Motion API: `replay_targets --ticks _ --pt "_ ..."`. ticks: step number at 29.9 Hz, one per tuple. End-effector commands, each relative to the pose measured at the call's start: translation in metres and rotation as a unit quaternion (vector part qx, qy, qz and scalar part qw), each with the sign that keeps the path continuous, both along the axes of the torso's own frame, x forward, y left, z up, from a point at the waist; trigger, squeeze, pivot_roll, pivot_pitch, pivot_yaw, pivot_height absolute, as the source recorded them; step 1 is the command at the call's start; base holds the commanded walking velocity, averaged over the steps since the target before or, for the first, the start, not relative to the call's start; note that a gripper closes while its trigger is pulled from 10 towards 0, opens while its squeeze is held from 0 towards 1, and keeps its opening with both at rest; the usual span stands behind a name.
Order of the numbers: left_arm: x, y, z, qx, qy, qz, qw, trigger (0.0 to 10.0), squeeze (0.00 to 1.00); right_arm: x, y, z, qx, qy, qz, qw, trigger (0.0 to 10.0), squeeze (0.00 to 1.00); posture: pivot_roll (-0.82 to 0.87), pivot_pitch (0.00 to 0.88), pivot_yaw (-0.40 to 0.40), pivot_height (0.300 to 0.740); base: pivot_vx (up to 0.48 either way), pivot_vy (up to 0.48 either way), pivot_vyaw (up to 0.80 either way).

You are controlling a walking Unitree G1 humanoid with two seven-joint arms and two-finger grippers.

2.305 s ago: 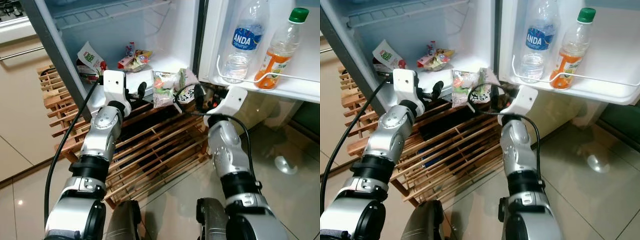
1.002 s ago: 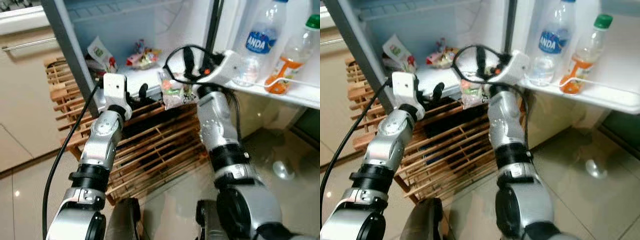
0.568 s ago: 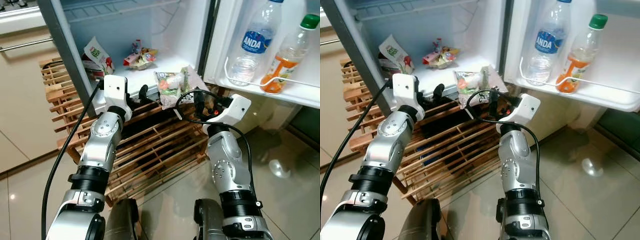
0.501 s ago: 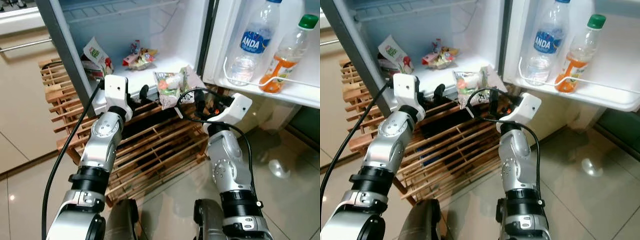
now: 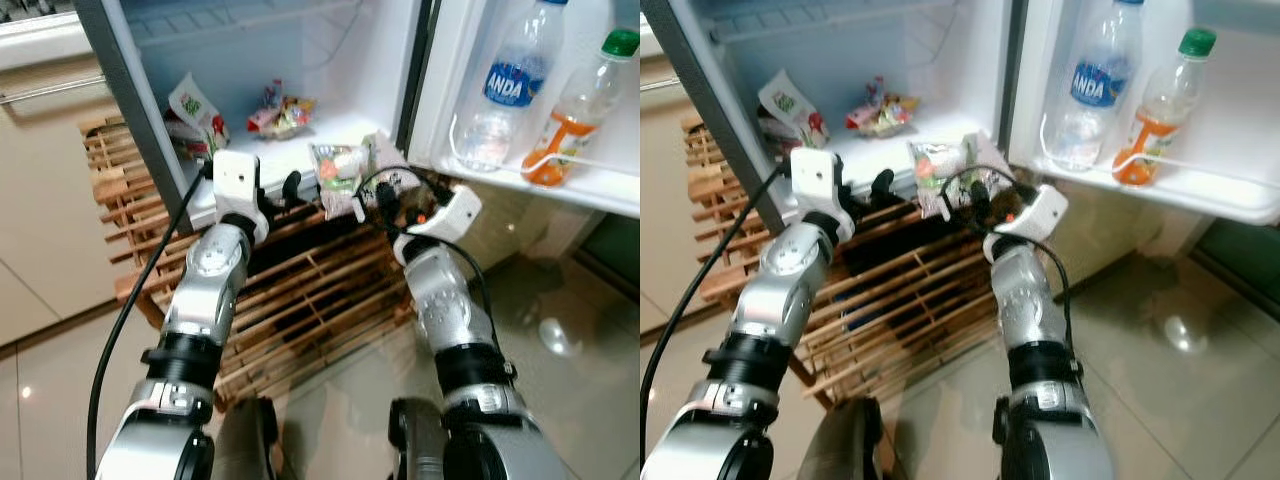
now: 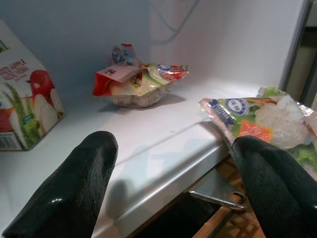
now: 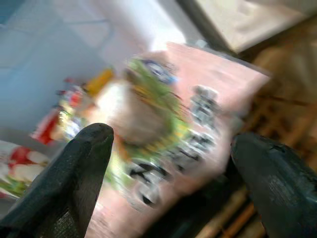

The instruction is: Restocking fridge

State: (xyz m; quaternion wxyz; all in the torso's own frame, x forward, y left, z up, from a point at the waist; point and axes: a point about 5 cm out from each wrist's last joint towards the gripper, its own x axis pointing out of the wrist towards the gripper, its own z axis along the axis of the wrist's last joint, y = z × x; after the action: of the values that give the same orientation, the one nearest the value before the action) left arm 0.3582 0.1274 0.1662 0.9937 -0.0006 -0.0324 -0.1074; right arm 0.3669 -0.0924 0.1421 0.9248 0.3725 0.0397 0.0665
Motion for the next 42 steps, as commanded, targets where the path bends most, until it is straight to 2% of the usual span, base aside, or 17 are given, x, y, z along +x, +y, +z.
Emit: replay_targets --ticks 1,6,10,11,12,13,17,21,25,36,42 --pt "-0.001 0.003 0.001 0.006 -0.004 0.006 1.0 10.0 0.0 0.005 0.035 0.013 0.047 -0.004 0.035 0.998 10.0 0.0 -0.05 0.0 0.027 0.596 0.0 0.0 0.0" --pt "-0.002 0.001 0.0 0.006 -0.003 0.005 1.0 10.0 0.0 0.01 0.043 0.008 0.067 0.027 0.046 0.996 10.0 0.0 -0.04 0.0 0.022 0.596 0.0 0.0 0.0" --pt "-0.001 0.0 0.001 0.006 -0.005 0.003 1.0 10.0 0.0 0.014 0.051 0.005 0.111 0.064 0.049 0.991 10.0 0.0 -0.04 0.0 0.015 0.596 0.0 0.0 0.0" --pt "-0.001 0.0 0.002 0.006 -0.006 0.004 1.0 10.0 0.0 0.014 0.052 0.005 0.115 0.07 0.049 0.99 9.0 0.0 -0.03 0.0 0.013 0.596 0.0 0.0 0.0" --pt "-0.001 0.0 0.002 0.006 -0.006 0.005 1.0 10.0 0.0 0.014 0.052 0.003 0.119 0.077 0.048 0.989 9.0 0.0 -0.03 0.0 0.013 0.596 0.0 0.0 0.0" --pt "-0.001 0.001 0.002 0.006 -0.006 0.006 1.0 10.0 0.0 0.015 0.052 0.002 0.123 0.082 0.048 0.988 0.0 0.0 -0.03 0.0 0.011 0.596 0.0 0.0 0.0" --pt "-0.002 0.003 0.0 0.007 -0.005 0.008 1.0 10.0 0.0 0.015 0.055 0.001 0.136 0.086 0.053 0.986 0.0 0.0 -0.03 0.0 0.009 0.596 0.0 0.0 0.0" --pt "-0.001 0.0 0.0 0.005 -0.004 0.007 1.0 10.0 0.0 0.016 0.07 0.011 0.15 0.079 0.072 0.983 0.0 0.0 -0.03 0.0 0.0 0.596 0.0 0.0 0.0" --pt "-0.002 -0.001 0.001 0.005 -0.006 0.007 1.0 10.0 0.0 0.017 0.077 0.017 0.166 0.074 0.084 0.98 0.0 0.0 -0.03 0.0 -0.005 0.596 0.0 0.0 0.0" --pt "-0.003 -0.001 -0.001 0.005 -0.002 0.008 1.0 10.0 0.0 0.018 0.083 0.022 0.186 0.068 0.092 0.976 0.0 0.0 -0.02 0.0 -0.013 0.596 0.0 0.0 0.0" --pt "-0.005 -0.002 -0.003 0.007 -0.002 0.006 1.0 10.0 0.0 0.022 0.083 0.035 0.187 0.048 0.097 0.976 0.0 0.0 -0.01 0.0 -0.023 0.596 0.0 0.0 0.0"
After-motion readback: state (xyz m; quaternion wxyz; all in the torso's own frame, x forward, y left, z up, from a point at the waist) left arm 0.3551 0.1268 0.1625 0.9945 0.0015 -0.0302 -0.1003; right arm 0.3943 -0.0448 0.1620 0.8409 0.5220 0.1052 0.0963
